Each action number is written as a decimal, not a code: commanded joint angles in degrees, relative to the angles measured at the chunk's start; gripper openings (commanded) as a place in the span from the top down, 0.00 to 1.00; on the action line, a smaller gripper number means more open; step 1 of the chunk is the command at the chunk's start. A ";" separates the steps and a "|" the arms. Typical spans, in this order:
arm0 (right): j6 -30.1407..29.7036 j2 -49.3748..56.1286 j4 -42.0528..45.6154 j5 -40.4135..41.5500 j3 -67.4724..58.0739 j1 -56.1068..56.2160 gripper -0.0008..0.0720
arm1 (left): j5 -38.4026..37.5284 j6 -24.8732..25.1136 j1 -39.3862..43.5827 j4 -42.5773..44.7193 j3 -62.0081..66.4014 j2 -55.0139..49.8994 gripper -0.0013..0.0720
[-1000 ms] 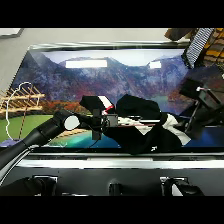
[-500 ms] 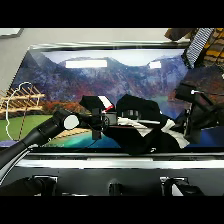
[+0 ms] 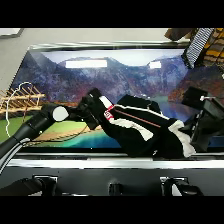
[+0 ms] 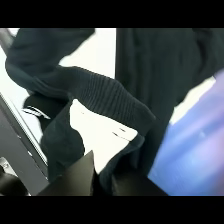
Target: Fold the clothes and pants, and hang the long-sleeved shirts on hangers.
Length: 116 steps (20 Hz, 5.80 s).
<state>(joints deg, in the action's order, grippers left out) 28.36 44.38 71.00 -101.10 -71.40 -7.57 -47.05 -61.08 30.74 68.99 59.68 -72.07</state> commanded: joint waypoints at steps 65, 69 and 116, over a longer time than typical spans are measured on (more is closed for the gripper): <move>8.59 1.88 -2.86 8.07 0.22 0.02 0.92 | 24.26 -29.68 23.21 -14.32 10.43 -17.44 0.34; 8.98 1.88 -2.91 8.07 0.22 0.02 0.92 | 25.38 -29.64 22.47 -14.32 10.45 -19.50 0.36; 10.47 1.86 -2.86 6.54 0.22 0.02 0.92 | 9.94 -56.11 25.46 17.86 21.92 -25.40 0.81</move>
<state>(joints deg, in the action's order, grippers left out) 38.74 46.22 68.14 -94.43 -71.20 -7.57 -37.91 -116.16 56.16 85.65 81.49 -96.90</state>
